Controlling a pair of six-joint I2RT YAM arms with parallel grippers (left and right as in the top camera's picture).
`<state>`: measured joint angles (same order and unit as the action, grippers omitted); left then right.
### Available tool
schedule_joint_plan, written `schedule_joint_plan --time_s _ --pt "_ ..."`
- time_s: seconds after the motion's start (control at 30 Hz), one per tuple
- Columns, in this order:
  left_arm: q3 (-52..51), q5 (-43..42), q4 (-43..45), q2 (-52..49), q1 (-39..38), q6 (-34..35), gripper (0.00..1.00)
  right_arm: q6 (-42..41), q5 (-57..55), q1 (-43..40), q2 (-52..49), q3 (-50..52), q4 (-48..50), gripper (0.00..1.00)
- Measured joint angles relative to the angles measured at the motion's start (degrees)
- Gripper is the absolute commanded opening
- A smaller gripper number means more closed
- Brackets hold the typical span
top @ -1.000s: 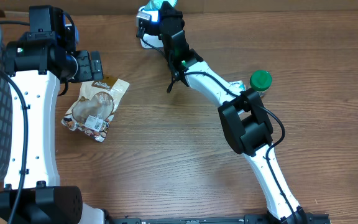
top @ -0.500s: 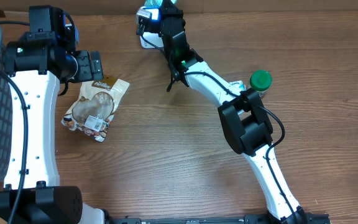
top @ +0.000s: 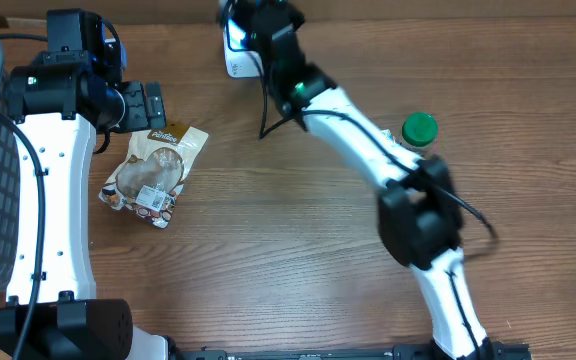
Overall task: Scan the item barcode
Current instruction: 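Carry the snack pack right and release it near the jar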
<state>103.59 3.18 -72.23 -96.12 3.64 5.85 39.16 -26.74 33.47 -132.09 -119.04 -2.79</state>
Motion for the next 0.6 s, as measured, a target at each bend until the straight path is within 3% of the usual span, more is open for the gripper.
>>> schedule_joint_plan --time_s 0.13,0.33,0.47,0.6 --pt "0.0 0.1 0.0 0.0 0.0 0.0 1.00 -20.7 -0.2 0.0 11.9 -0.2 -17.3 0.04" --pt "0.0 0.1 0.0 0.0 0.0 0.0 1.00 -50.4 -0.3 0.0 26.9 -1.3 -53.5 0.04" --pt "0.0 0.1 0.0 0.0 0.0 0.0 0.99 -65.0 0.0 -0.2 27.6 -1.1 -67.9 0.04" --pt "0.0 0.1 0.0 0.0 0.0 0.0 1.00 -77.3 1.5 -0.9 26.4 4.6 -71.7 0.04"
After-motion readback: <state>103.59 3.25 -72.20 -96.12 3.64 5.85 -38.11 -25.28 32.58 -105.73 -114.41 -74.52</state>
